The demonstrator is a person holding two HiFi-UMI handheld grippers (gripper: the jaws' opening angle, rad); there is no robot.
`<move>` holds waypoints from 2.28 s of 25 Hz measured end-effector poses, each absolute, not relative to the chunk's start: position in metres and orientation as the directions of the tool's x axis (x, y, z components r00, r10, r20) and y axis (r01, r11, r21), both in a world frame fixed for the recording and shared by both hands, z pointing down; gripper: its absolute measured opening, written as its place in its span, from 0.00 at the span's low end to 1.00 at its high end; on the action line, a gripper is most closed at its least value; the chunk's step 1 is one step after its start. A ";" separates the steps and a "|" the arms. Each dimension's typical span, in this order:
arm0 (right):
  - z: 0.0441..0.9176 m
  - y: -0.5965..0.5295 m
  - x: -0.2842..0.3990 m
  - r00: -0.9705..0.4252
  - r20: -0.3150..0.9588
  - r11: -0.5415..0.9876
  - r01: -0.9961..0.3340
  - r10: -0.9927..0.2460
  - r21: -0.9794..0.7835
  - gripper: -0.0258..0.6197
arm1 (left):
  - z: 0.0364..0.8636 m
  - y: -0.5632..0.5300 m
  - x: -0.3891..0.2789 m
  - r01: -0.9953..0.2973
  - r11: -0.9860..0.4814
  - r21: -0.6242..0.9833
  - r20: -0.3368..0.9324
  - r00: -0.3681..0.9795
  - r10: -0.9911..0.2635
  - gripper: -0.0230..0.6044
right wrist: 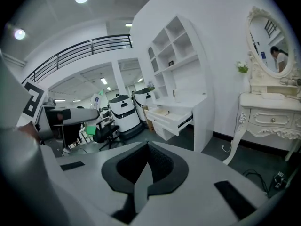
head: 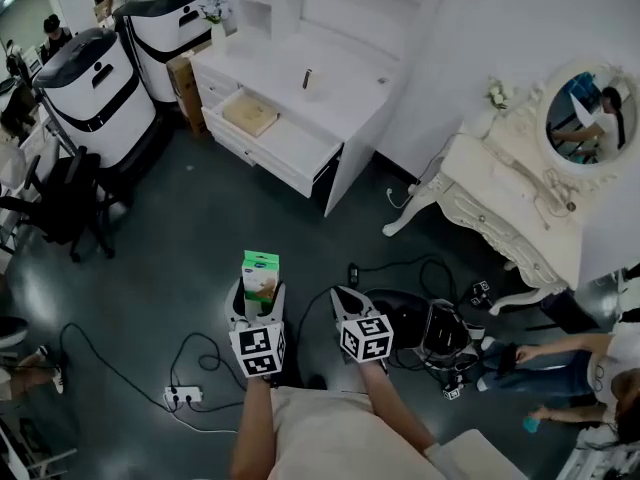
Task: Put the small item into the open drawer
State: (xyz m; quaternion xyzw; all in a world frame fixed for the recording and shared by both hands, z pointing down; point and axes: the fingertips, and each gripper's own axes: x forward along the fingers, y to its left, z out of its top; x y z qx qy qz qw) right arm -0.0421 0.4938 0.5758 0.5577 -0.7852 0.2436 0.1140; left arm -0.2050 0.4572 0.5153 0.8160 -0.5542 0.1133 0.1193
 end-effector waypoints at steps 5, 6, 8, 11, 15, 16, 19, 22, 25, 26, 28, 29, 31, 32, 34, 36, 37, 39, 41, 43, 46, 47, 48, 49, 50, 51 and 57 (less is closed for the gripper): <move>0.588 0.412 -0.054 -0.362 0.494 0.260 -0.929 -0.791 -0.264 0.08 | 0.509 0.356 -0.197 -0.916 -0.391 0.091 0.313 0.399 -0.862 0.61; 0.587 0.393 -0.058 -0.365 0.500 0.265 -0.928 -0.785 -0.262 0.08 | 0.507 0.334 -0.198 -0.913 -0.397 0.095 0.315 0.406 -0.858 0.61; 0.587 0.353 -0.064 -0.367 0.505 0.268 -0.928 -0.781 -0.259 0.08 | 0.507 0.289 -0.201 -0.907 -0.409 0.098 0.317 0.418 -0.851 0.61; 0.584 0.289 -0.073 -0.355 0.500 0.249 -0.931 -0.790 -0.267 0.08 | 0.502 0.221 -0.209 -0.900 -0.426 0.088 0.317 0.431 -0.845 0.61; 0.579 0.215 -0.086 -0.344 0.493 0.233 -0.933 -0.799 -0.273 0.08 | 0.495 0.144 -0.218 -0.882 -0.460 0.104 0.318 0.468 -0.824 0.61; 0.578 0.201 -0.087 -0.338 0.494 0.227 -0.935 -0.801 -0.272 0.08 | 0.491 0.128 -0.217 -0.875 -0.471 0.111 0.313 0.481 -0.819 0.61; 0.580 0.169 -0.089 -0.315 0.499 0.204 -0.942 -0.807 -0.266 0.08 | 0.479 0.088 -0.221 -0.866 -0.487 0.114 0.293 0.498 -0.816 0.61; 0.582 0.151 -0.092 -0.303 0.485 0.179 -0.942 -0.821 -0.284 0.08 | 0.478 0.063 -0.226 -0.863 -0.492 0.112 0.287 0.503 -0.815 0.61; 0.588 0.138 -0.096 -0.317 0.480 0.191 -0.937 -0.818 -0.291 0.08 | 0.487 0.051 -0.229 -0.862 -0.494 0.116 0.295 0.505 -0.811 0.61; 0.589 0.134 -0.095 -0.321 0.483 0.198 -0.937 -0.815 -0.289 0.08 | 0.491 0.048 -0.230 -0.862 -0.493 0.119 0.301 0.505 -0.809 0.61; 0.590 0.122 -0.089 -0.325 0.484 0.203 -0.936 -0.813 -0.288 0.08 | 0.498 0.041 -0.228 -0.864 -0.488 0.125 0.313 0.501 -0.807 0.61; 0.588 0.114 -0.085 -0.329 0.482 0.207 -0.935 -0.812 -0.289 0.08 | 0.501 0.036 -0.226 -0.865 -0.486 0.125 0.318 0.498 -0.807 0.61; 0.585 0.095 -0.080 -0.344 0.478 0.229 -0.931 -0.808 -0.283 0.08 | 0.504 0.024 -0.222 -0.868 -0.483 0.115 0.325 0.492 -0.808 0.61; 0.583 0.084 -0.078 -0.355 0.478 0.245 -0.929 -0.804 -0.278 0.08 | 0.504 0.016 -0.220 -0.871 -0.480 0.108 0.328 0.487 -0.810 0.61; 0.580 0.064 -0.076 -0.380 0.478 0.277 -0.921 -0.792 -0.274 0.08 | 0.502 0.002 -0.217 -0.875 -0.474 0.098 0.331 0.478 -0.813 0.61; 0.578 0.048 -0.073 -0.407 0.476 0.306 -0.911 -0.780 -0.276 0.08 | 0.499 -0.011 -0.211 -0.878 -0.471 0.086 0.328 0.471 -0.819 0.61; 0.576 0.040 -0.072 -0.418 0.476 0.320 -0.907 -0.774 -0.275 0.08 | 0.496 -0.017 -0.209 -0.880 -0.468 0.080 0.326 0.467 -0.822 0.61; 0.574 0.023 -0.069 -0.432 0.479 0.350 -0.902 -0.764 -0.255 0.08 | 0.491 -0.033 -0.203 -0.885 -0.461 0.072 0.320 0.458 -0.829 0.61; 0.571 0.009 -0.066 -0.435 0.496 0.392 -0.899 -0.752 -0.194 0.08 | 0.490 -0.047 -0.197 -0.886 -0.460 0.058 0.322 0.453 -0.831 0.61; 0.568 -0.001 -0.061 -0.437 0.514 0.430 -0.892 -0.738 -0.139 0.08 | 0.491 -0.058 -0.188 -0.882 -0.470 0.037 0.335 0.454 -0.825 0.61; 0.571 -0.013 -0.052 -0.459 0.522 0.447 -0.880 -0.719 -0.160 0.08 | 0.497 -0.071 -0.174 -0.870 -0.492 0.000 0.360 0.459 -0.812 0.61; 0.573 -0.018 -0.050 -0.468 0.522 0.450 -0.876 -0.713 -0.171 0.08 | 0.499 -0.076 -0.170 -0.867 -0.498 -0.008 0.371 0.460 -0.807 0.61; 0.575 -0.023 -0.047 -0.474 0.522 0.454 -0.873 -0.709 -0.176 0.08 | 0.502 -0.080 -0.167 -0.865 -0.501 -0.015 0.381 0.459 -0.803 0.61; 0.577 -0.028 -0.044 -0.475 0.524 0.455 -0.873 -0.707 -0.176 0.08 | 0.506 -0.083 -0.163 -0.865 -0.502 -0.020 0.390 0.455 -0.800 0.61; 0.578 -0.033 -0.039 -0.471 0.528 0.454 -0.874 -0.707 -0.172 0.08 | 0.511 -0.087 -0.159 -0.866 -0.500 -0.022 0.397 0.451 -0.799 0.61; 0.580 -0.036 -0.033 -0.465 0.534 0.451 -0.877 -0.706 -0.166 0.08 | 0.517 -0.089 -0.154 -0.866 -0.499 -0.021 0.404 0.449 -0.797 0.61; 0.586 -0.050 -0.030 -0.501 0.560 0.494 -0.851 -0.660 -0.179 0.08 | 0.537 -0.097 -0.135 -0.868 -0.497 -0.004 0.470 0.437 -0.767 0.61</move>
